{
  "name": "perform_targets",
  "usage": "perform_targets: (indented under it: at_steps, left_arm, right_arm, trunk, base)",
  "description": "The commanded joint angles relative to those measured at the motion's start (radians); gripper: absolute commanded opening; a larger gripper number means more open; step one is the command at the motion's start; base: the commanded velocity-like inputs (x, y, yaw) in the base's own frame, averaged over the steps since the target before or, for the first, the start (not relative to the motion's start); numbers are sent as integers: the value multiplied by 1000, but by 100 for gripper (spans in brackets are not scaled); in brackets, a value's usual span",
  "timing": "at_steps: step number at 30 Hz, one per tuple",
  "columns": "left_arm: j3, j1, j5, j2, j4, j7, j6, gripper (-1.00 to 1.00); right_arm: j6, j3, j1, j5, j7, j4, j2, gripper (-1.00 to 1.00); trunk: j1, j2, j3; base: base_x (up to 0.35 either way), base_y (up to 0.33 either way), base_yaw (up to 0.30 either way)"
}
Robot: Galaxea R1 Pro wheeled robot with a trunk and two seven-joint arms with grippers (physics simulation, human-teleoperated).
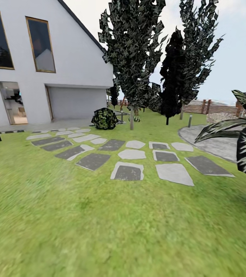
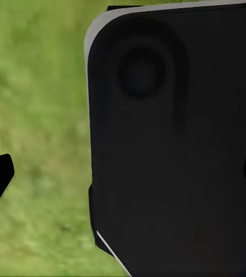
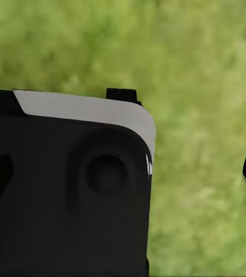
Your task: Take the three Easter eggs out of the wicker basket on the lawn in the garden, then place them on the lawn next to a single tree (choose any tree) so that all three eggs are next to the same tree and none are left in the basket.
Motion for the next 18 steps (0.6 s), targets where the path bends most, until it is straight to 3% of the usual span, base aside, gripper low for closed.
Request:
perform_targets:
  at_steps: [1,18]
  left_arm:
    - [-1,1,0,0,-2,0,0,100]
    - [-1,1,0,0,-2,0,0,100]
  right_arm:
    - [-7,6,-2,0,0,4,0,100]
    - [-7,6,-2,3,0,4,0,100]
  trunk:
    - [1,0,-1]
    - [1,0,-1]
  base:
    - [342,0,0]
    - [342,0,0]
